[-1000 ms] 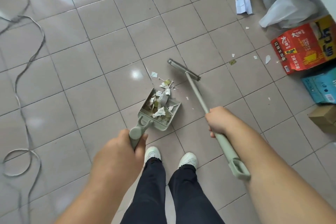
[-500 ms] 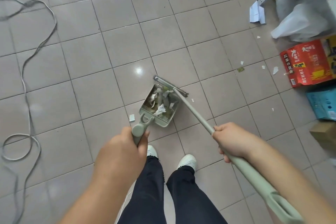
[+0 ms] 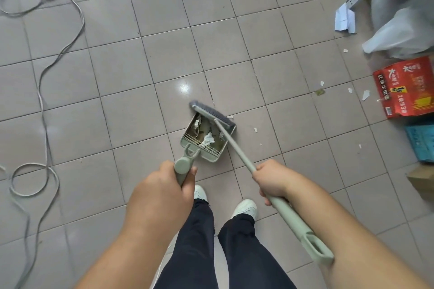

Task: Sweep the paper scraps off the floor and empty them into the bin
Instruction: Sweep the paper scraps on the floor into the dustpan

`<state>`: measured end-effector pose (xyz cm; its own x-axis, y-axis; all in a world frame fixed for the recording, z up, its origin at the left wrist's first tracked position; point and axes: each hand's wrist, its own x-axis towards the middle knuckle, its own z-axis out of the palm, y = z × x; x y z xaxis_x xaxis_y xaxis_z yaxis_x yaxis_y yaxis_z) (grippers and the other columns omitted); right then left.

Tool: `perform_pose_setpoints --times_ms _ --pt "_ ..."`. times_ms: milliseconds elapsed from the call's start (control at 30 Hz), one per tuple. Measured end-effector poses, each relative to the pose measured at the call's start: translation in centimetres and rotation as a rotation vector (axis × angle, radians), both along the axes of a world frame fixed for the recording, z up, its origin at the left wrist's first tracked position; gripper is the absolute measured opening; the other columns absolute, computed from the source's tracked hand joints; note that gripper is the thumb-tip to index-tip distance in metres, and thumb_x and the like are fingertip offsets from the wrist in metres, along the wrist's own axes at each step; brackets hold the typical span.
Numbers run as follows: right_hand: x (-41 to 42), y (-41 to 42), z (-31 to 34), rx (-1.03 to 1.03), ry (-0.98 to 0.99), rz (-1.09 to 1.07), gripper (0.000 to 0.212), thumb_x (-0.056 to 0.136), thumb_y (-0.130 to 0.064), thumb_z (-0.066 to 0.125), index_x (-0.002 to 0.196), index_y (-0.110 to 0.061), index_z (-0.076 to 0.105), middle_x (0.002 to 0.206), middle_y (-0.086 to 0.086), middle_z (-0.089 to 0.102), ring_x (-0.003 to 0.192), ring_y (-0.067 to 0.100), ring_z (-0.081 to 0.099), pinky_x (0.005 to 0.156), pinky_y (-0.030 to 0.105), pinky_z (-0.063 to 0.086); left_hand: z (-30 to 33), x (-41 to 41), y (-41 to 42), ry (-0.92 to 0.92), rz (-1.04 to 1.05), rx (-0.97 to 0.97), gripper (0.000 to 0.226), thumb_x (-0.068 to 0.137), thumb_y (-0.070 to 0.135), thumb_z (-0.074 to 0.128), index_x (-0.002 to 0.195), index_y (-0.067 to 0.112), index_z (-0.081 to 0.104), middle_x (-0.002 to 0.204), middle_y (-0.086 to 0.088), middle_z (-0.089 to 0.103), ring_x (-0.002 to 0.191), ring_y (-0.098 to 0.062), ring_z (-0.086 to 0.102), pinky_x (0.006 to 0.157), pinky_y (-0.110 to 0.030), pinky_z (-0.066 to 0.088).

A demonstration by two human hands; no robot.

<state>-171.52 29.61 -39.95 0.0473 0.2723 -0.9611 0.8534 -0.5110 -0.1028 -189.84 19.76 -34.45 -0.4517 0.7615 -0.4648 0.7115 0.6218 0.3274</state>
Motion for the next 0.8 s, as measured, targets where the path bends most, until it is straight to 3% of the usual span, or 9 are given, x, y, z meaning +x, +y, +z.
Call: perform_pose_setpoints --times_ms 233,433,633,800 --pt "2.8 0.1 3.0 0.055 0.034 -0.029 0.036 0.093 -0.009 0.033 0.121 -0.008 0.055 0.059 0.009 0.05 0.024 0.015 0.043 0.034 0.011 0.036 -0.2 0.2 -0.3 -0.008 0.01 0.04 0.039 0.09 0.05 0.042 0.085 0.012 0.052 0.062 -0.001 0.048 0.063 -0.029 0.043 0.056 -0.032 0.035" --pt "4.5 -0.9 3.5 0.058 0.028 -0.019 0.035 0.094 -0.01 0.033 0.12 -0.009 0.055 0.059 0.009 0.049 0.023 0.014 0.043 0.034 0.01 0.036 0.2 2.9 -2.3 -0.038 0.055 0.088 0.039 0.088 0.05 0.044 0.082 0.012 0.052 0.062 -0.002 0.051 0.063 -0.029 0.045 0.056 -0.031 0.035" --pt "7.2 -4.0 4.4 0.073 0.053 0.082 0.035 0.094 -0.009 0.033 0.121 -0.007 0.055 0.061 0.009 0.05 0.026 0.015 0.044 0.034 0.01 0.037 0.8 7.3 -7.0 -0.029 0.166 0.142 0.039 0.087 0.051 0.043 0.081 0.014 0.053 0.068 -0.007 0.061 0.067 -0.033 0.053 0.058 -0.034 0.045" --pt "9.9 -7.2 4.8 0.073 0.049 0.223 0.034 0.095 -0.009 0.033 0.122 -0.008 0.054 0.062 0.009 0.052 0.035 0.019 0.048 0.036 0.014 0.039 1.4 11.9 -11.9 -0.036 0.275 0.18 0.037 0.087 0.048 0.046 0.078 0.013 0.052 0.066 -0.008 0.059 0.067 -0.035 0.052 0.059 -0.036 0.044"
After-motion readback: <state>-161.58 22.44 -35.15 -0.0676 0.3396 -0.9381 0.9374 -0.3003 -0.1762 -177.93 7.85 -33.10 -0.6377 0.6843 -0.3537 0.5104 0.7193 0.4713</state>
